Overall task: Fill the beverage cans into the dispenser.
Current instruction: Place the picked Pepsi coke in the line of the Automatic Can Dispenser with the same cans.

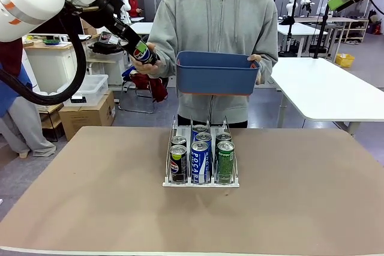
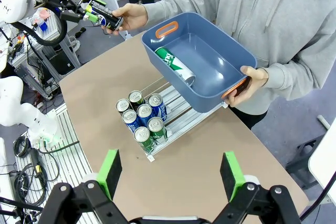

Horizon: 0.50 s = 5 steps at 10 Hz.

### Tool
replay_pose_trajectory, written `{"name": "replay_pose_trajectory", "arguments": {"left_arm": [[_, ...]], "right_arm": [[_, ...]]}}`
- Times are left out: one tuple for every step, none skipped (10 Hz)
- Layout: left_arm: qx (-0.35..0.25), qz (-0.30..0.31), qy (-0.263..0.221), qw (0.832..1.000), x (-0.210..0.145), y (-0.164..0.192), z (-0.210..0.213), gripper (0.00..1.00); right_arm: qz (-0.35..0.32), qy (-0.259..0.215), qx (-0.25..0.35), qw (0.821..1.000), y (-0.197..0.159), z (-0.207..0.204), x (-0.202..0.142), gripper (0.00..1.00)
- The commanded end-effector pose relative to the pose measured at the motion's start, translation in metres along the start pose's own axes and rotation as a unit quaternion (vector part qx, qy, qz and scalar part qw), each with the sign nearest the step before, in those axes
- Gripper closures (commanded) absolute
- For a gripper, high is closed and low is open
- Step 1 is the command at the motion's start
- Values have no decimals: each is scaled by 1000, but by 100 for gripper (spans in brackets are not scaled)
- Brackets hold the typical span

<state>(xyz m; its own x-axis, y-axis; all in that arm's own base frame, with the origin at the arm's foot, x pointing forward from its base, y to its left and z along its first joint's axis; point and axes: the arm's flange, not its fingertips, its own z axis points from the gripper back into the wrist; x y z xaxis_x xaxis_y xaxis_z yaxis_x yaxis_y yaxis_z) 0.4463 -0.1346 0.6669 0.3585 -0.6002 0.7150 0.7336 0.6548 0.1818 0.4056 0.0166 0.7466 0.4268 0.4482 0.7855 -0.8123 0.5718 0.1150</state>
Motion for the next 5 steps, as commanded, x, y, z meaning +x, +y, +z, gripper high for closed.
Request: {"name": "replay_pose_trajectory", "arguments": {"left_arm": [[1,-10,-1,1000,0,1,1,69],[1,-10,-1,1000,0,1,1,69],[1,-10,-1,1000,0,1,1,69],[1,-10,-1,1000,0,1,1,69],[1,-10,-1,1000,0,1,1,69]], "right_arm": [[-1,0,0,1000,0,0,0,0],[-1,0,0,1000,0,0,0,0],[-1,0,0,1000,0,0,0,0],[-1,0,0,1000,0,0,0,0],[-1,0,0,1000,0,0,0,0]]}}
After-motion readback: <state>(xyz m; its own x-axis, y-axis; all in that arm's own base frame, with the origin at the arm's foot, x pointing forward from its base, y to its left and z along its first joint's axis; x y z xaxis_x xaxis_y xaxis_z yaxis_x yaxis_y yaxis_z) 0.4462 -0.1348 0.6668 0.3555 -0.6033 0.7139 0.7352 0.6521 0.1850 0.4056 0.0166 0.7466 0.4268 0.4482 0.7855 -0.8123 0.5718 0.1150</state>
